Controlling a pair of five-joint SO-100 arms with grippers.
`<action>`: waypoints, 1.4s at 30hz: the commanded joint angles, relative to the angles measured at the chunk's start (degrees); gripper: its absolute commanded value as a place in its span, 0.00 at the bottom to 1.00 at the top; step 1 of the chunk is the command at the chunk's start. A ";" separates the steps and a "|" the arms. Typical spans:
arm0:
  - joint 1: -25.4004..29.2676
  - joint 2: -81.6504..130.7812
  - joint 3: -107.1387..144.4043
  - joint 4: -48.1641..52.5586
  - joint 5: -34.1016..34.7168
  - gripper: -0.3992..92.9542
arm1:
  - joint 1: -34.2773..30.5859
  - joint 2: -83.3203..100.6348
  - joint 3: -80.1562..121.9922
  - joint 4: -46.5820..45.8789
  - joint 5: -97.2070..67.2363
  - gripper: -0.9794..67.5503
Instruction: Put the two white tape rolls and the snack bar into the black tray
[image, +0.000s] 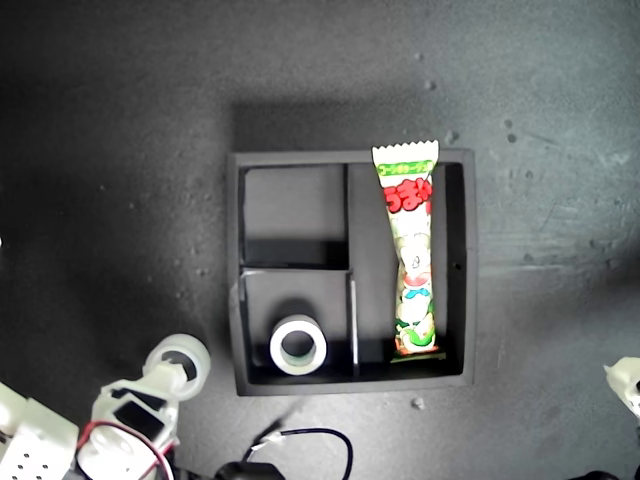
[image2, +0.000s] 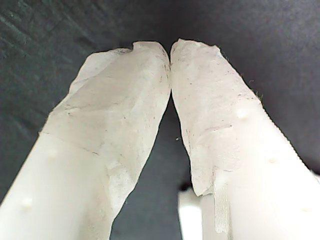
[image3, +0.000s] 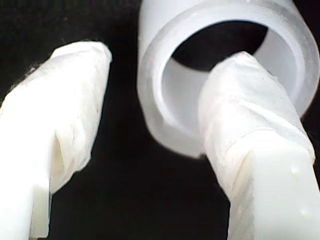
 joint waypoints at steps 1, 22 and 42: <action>0.44 2.72 2.11 -3.60 -3.25 0.15 | -0.18 3.08 -0.44 0.09 0.09 0.01; -3.52 1.49 6.15 -4.48 -0.44 0.00 | -2.29 3.08 1.67 -2.90 -0.35 0.01; -28.21 -9.40 -43.24 20.39 38.85 0.00 | -1.93 2.99 4.04 -5.98 -1.58 0.01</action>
